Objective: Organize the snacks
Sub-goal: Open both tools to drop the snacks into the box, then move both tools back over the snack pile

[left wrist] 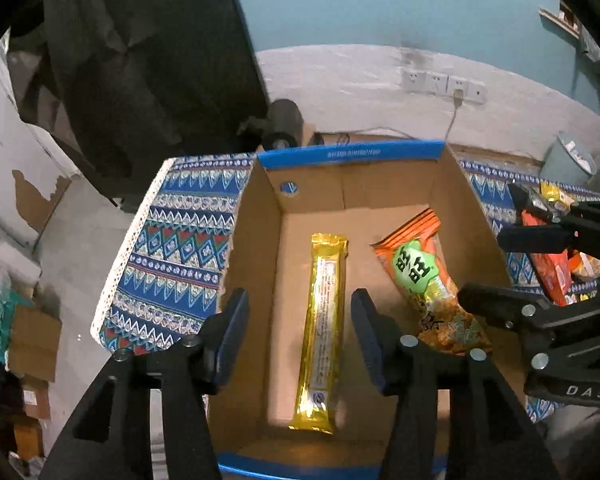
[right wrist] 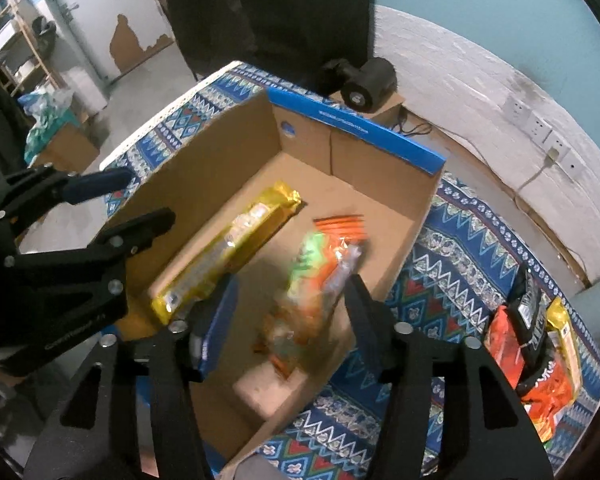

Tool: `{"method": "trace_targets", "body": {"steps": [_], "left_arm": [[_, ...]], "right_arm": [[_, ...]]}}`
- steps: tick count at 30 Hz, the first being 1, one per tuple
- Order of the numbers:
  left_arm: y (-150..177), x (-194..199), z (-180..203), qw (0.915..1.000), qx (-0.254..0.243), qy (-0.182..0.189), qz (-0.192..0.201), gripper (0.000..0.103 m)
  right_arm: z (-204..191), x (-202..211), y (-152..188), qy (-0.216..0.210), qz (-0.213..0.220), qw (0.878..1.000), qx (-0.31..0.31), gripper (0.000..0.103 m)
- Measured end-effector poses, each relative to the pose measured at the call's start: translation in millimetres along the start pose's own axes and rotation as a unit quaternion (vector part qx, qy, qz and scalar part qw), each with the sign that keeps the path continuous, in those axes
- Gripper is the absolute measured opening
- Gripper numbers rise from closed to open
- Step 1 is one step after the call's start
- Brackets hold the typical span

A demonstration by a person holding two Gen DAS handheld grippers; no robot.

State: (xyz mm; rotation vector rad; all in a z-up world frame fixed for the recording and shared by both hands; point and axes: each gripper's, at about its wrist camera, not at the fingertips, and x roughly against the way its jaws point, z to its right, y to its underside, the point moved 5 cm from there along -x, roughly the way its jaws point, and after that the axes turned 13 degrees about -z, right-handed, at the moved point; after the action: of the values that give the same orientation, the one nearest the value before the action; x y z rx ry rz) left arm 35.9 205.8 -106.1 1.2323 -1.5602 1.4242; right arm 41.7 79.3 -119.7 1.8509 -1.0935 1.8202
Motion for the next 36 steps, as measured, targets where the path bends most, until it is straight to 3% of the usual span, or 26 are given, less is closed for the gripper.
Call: {"method": "trace_targets", "body": {"steps": [5, 10, 14, 24, 36], "left_arm": [[0, 4, 5, 0.9998, 0.003, 0.018, -0.006, 0.054], [-2, 11, 23, 0.9995, -0.011, 0.029, -0.004, 0.056], [-3, 20, 42, 0.9989, -0.027, 0.038, 0.002, 0.063], [-2, 44, 112, 0.9934, -0.088, 0.072, 0.013, 0.068], [3, 53, 197, 0.9808, -0.173, 0.09, 0.008, 0.07]], "right_arm": [[10, 14, 6, 0.007, 0.018, 1.0, -0.01, 0.069], [28, 30, 22, 0.017, 0.033, 0.999, -0.02, 0.07], [46, 39, 39, 0.031, 0.037, 0.998, -0.032, 0.071], [112, 58, 94, 0.052, 0.036, 0.993, -0.102, 0.075], [192, 75, 173, 0.073, 0.03, 0.976, -0.203, 0.075]]}}
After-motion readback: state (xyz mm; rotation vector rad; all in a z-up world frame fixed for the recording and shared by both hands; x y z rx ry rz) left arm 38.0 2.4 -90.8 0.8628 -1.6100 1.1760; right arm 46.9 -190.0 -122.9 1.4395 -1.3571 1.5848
